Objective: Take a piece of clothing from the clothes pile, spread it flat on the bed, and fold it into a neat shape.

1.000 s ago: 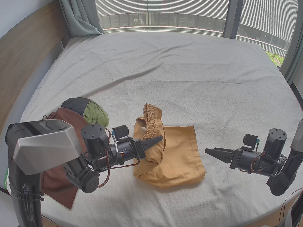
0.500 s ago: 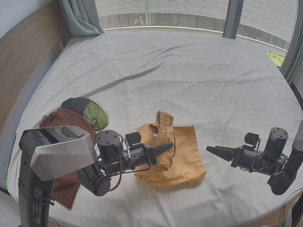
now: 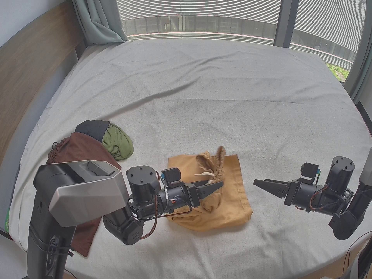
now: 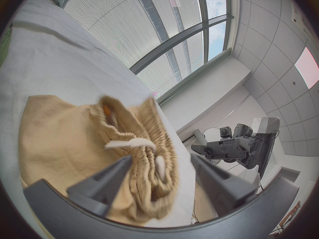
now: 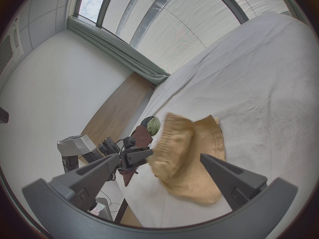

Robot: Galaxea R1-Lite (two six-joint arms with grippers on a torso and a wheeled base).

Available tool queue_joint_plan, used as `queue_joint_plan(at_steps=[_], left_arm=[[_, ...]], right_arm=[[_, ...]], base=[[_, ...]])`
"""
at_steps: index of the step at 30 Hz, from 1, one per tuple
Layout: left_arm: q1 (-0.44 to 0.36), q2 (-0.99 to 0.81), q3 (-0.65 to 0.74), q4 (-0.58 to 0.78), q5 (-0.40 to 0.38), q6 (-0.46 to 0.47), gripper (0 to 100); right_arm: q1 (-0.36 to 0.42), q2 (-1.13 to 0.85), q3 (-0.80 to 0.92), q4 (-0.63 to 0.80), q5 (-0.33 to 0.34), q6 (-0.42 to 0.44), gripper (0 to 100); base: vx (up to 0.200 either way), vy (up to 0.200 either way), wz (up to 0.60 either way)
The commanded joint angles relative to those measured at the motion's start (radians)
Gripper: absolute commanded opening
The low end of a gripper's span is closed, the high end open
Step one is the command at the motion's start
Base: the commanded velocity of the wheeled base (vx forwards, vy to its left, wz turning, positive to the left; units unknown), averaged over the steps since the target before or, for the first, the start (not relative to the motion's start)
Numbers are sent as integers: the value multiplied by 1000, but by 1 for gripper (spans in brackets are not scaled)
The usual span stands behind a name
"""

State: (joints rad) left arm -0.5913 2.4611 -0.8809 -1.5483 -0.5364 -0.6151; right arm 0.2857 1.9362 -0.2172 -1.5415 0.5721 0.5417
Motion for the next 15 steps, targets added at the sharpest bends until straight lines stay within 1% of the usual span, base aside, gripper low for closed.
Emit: queue_joint_plan(at_steps=[1, 7, 12, 15], left_arm=[[-4, 7, -4, 1, 3, 0, 100], [-5, 3, 19, -3, 21, 31, 100], [5, -33, 86, -4, 22, 92, 100], [27, -77, 126, -3, 22, 113, 100]], right_arm=[[1, 0, 2, 0, 0, 0, 100], [1, 1, 6, 0, 0, 0, 100], [10, 10, 12, 0, 0, -3, 100], [15, 10, 18, 1, 0, -5, 100]], base=[[0, 0, 0], [0, 0, 0], [0, 0, 0], [0, 0, 0]])
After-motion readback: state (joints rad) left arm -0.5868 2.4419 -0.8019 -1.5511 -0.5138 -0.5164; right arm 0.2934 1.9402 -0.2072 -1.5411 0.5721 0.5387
